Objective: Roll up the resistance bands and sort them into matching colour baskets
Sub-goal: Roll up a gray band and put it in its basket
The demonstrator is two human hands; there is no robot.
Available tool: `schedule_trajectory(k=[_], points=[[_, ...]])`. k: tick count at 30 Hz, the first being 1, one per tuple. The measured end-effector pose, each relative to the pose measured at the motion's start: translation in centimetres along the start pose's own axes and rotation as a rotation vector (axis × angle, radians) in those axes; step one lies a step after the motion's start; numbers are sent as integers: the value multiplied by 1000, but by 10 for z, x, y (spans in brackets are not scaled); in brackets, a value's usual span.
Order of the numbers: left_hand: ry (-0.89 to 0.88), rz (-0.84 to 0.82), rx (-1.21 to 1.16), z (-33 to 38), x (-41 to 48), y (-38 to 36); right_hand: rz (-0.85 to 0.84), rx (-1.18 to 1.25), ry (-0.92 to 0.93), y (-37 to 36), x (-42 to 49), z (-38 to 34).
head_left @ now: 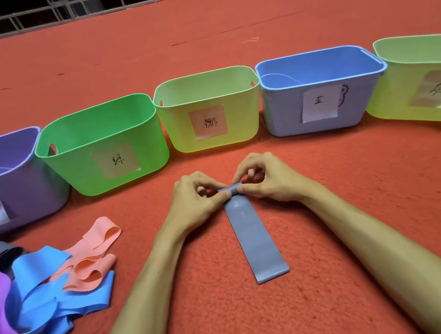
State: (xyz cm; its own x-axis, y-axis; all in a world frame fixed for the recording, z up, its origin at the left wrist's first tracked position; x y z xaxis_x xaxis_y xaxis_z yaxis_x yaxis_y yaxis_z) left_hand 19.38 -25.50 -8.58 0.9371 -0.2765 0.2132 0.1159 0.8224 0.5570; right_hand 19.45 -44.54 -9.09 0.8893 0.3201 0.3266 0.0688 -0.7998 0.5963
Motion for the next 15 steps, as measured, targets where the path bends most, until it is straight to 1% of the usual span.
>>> schedule_trajectory(k=[8, 12, 15], points=[[-5, 39, -129, -3, 0, 1, -10, 14, -41, -4, 2, 6], [-1, 45, -112, -5, 0, 1, -8, 15, -30, -4, -1, 5], [1, 31, -80, 0, -1, 1, -16, 73, -19, -2, -1, 4]])
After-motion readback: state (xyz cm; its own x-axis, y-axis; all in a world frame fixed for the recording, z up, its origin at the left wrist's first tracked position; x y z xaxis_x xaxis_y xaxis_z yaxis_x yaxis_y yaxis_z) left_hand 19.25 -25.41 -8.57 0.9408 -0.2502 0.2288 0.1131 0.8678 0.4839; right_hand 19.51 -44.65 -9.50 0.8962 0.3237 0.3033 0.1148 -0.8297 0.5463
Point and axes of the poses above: each hand's wrist, its own x-axis towards the middle knuckle, its own y-axis out of the back of the hand, z = x × y, the point moved 6 cm from there along x, towards the middle knuckle, and after that the axes turned 4 degrees about y, right-handed, at the moved point
